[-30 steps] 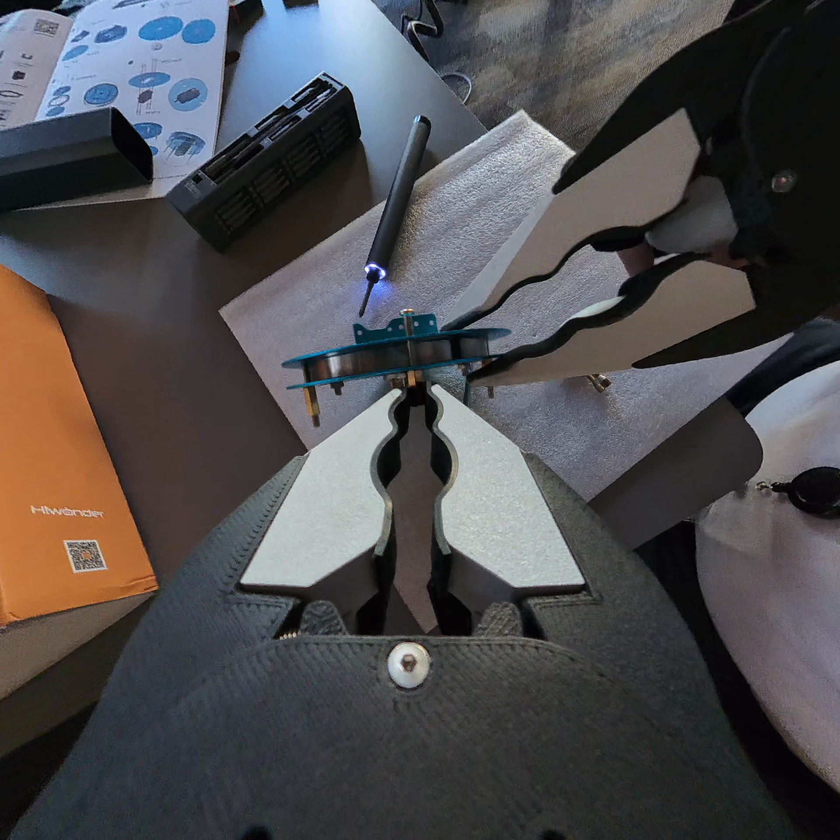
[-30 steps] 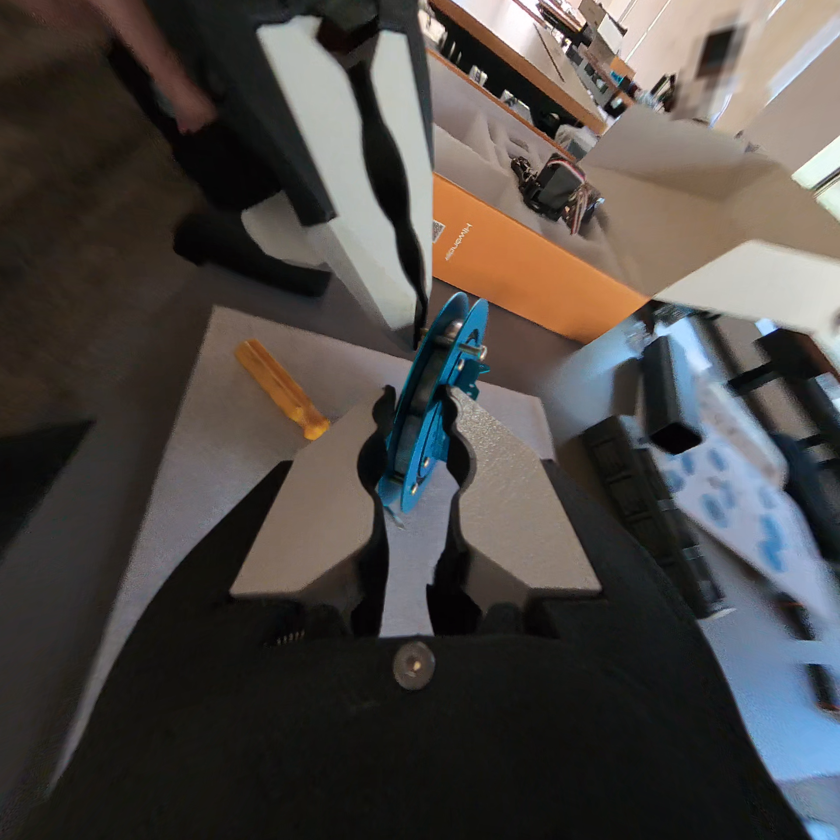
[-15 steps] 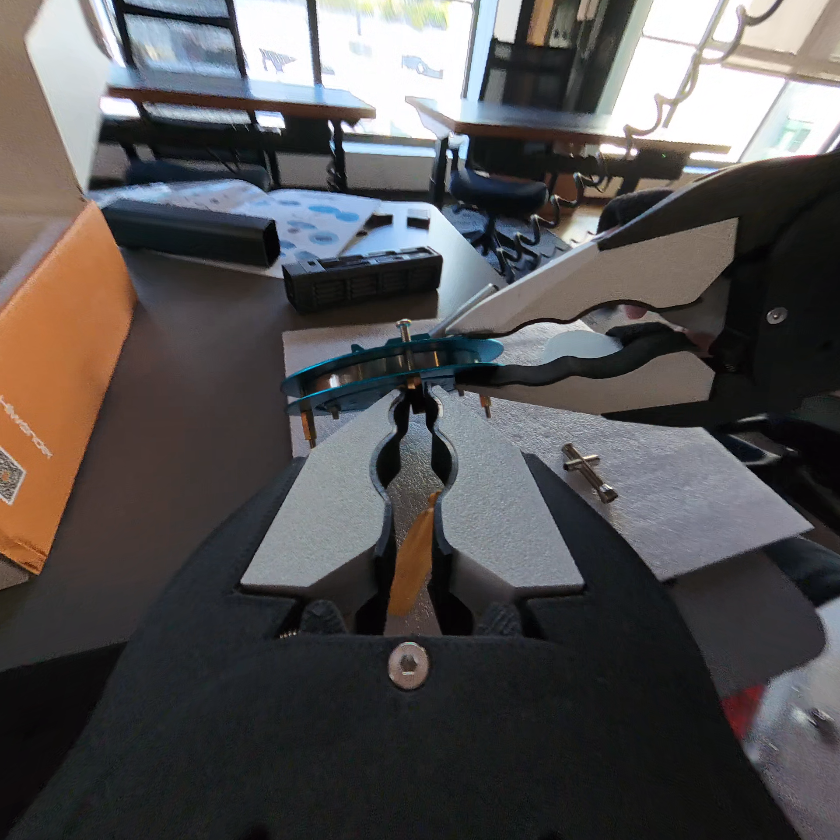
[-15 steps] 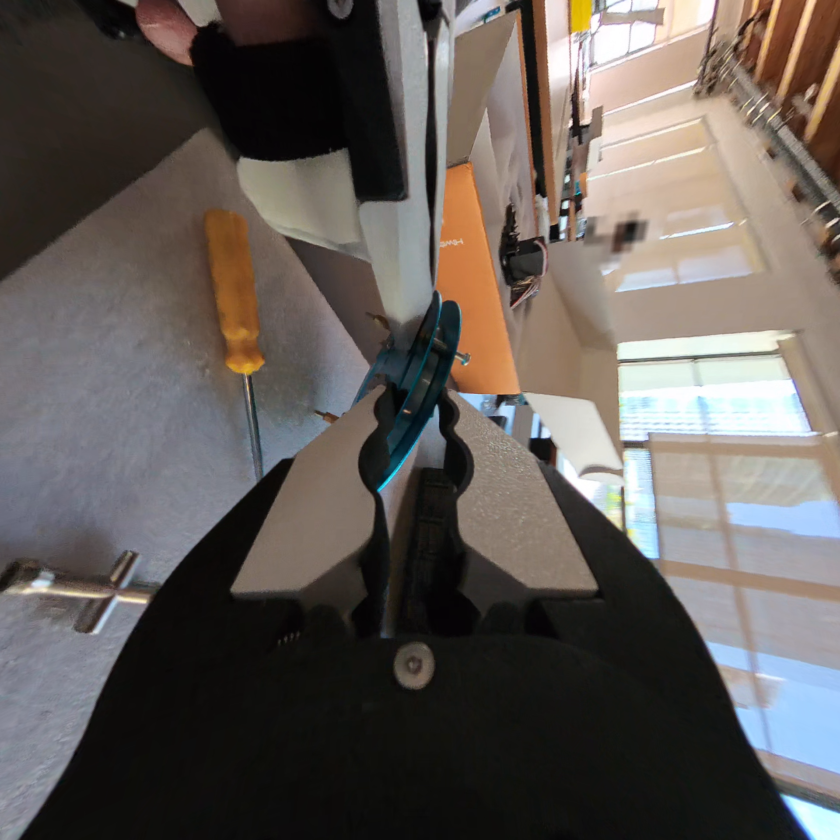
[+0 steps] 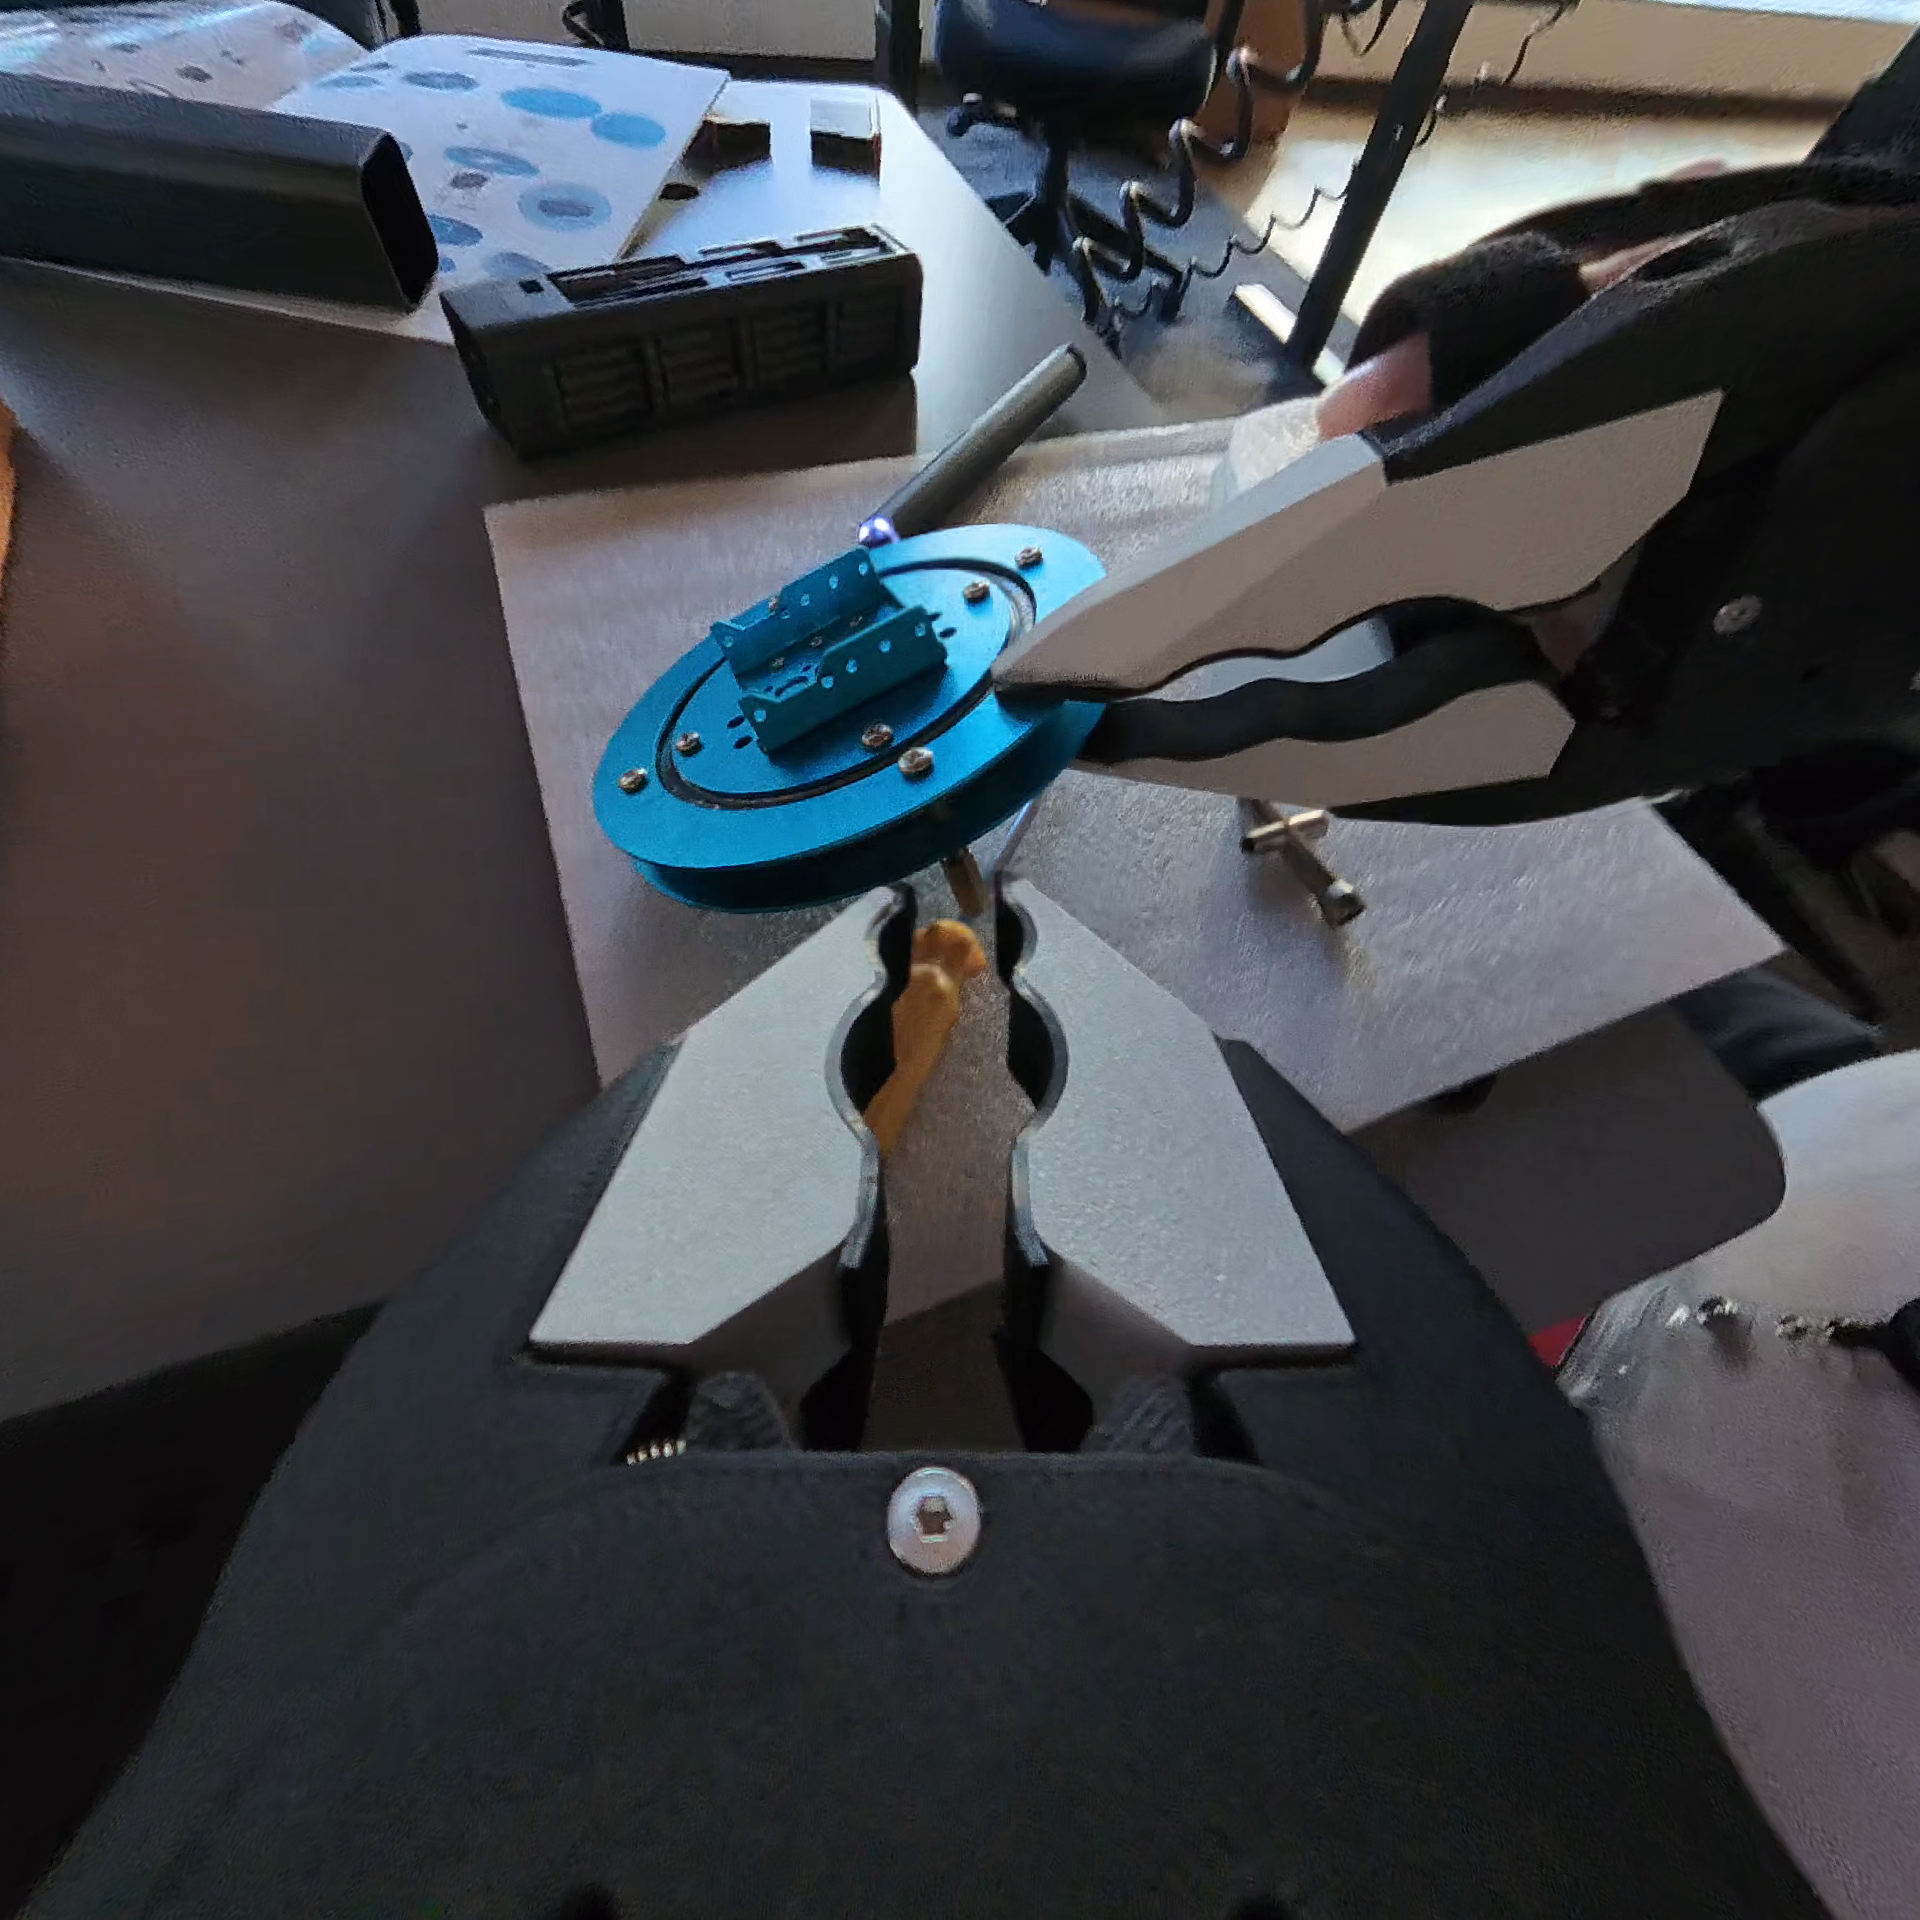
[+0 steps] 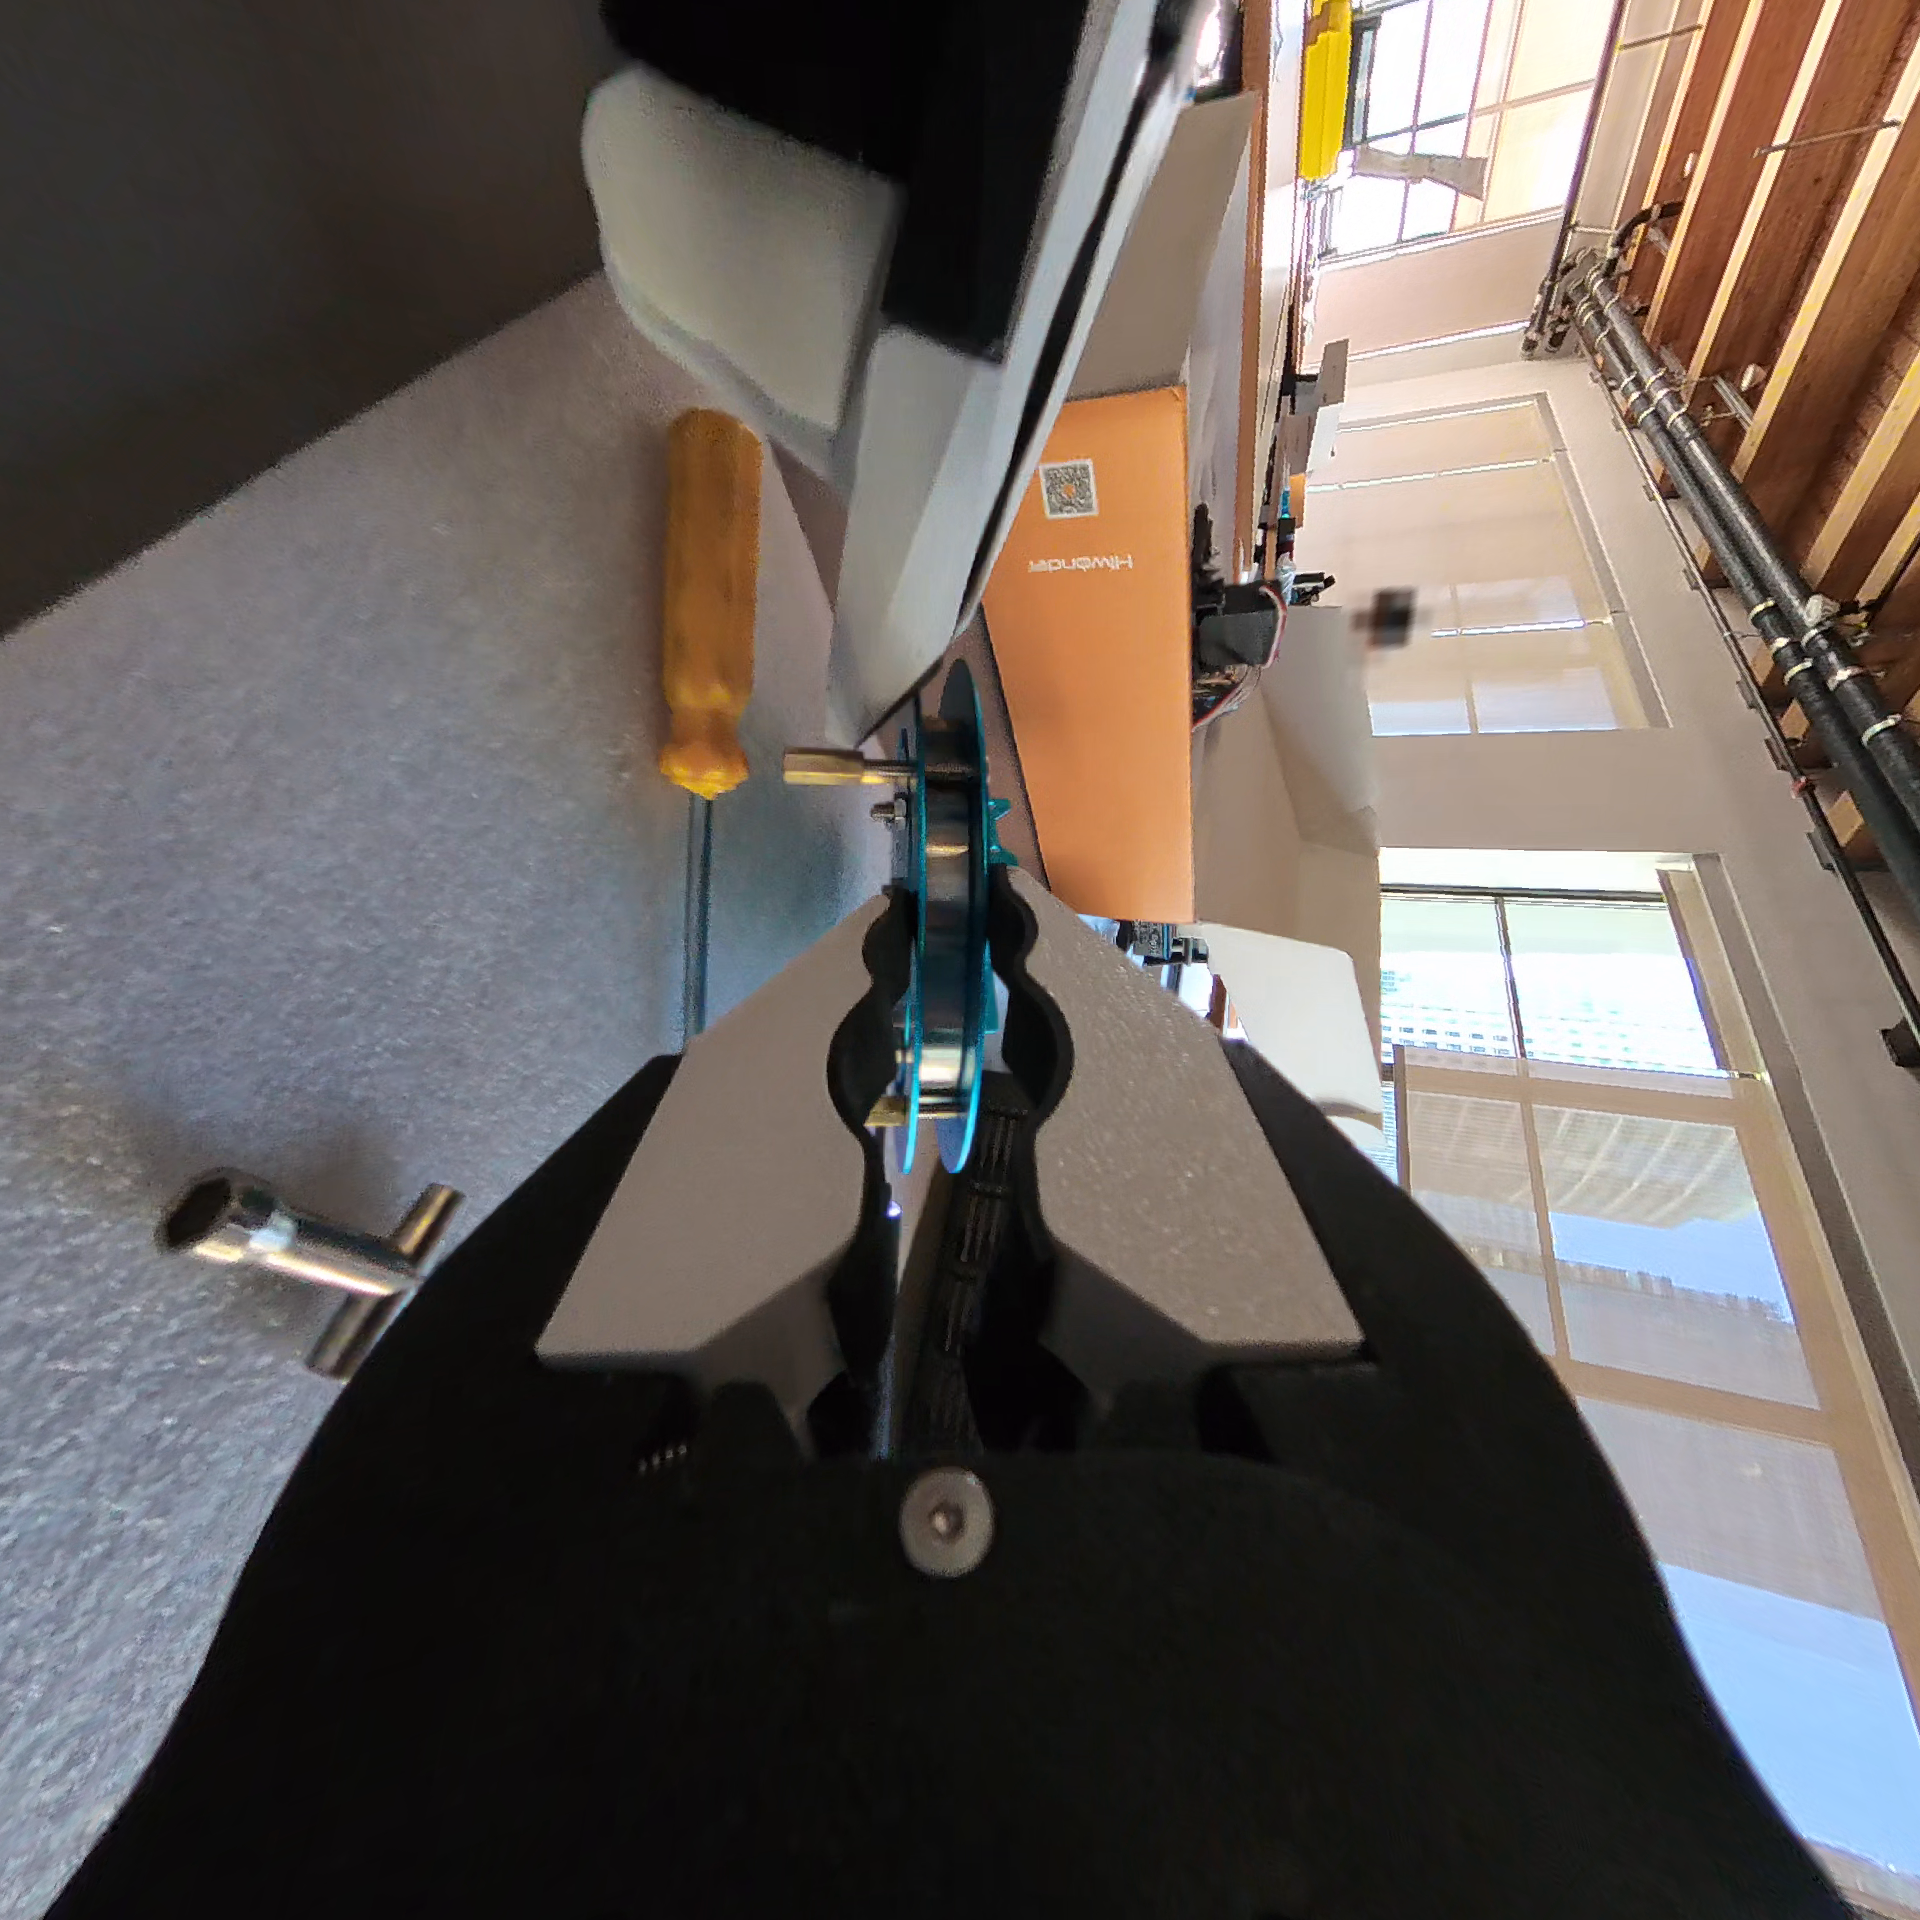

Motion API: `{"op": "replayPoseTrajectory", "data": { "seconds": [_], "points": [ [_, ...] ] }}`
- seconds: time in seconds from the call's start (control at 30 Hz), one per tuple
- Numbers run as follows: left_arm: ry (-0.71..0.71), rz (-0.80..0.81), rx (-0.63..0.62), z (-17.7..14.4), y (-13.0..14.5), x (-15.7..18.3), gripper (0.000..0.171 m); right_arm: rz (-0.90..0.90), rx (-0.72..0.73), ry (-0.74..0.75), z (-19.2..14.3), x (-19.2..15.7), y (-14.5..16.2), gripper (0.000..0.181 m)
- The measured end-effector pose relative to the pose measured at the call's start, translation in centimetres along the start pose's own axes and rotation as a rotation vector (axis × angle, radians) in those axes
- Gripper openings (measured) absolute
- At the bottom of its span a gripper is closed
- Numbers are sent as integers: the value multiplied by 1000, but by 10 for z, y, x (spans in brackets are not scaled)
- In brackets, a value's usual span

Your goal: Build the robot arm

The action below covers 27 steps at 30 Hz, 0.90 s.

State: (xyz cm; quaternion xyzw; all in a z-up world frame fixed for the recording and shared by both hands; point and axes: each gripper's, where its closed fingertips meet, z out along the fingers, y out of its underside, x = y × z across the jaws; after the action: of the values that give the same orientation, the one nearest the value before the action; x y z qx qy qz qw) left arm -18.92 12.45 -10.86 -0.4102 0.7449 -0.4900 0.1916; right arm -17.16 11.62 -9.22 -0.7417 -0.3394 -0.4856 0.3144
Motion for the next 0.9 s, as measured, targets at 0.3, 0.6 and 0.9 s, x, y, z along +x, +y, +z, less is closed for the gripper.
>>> {"op": "replayPoseTrajectory", "data": {
  "seconds": [0.3,0.6,0.9],
  "points": [
    [18,318,-212,-17,21,-5,38,63,9,6,0,-3,0,13],
    [172,489,-385,-12,31,19,0,80,-20,10,0,-8,0,12],
    [211,166,-289,-5,27,58,37,28,-35,-39,-2,-24,-1,16]
  ]
}}
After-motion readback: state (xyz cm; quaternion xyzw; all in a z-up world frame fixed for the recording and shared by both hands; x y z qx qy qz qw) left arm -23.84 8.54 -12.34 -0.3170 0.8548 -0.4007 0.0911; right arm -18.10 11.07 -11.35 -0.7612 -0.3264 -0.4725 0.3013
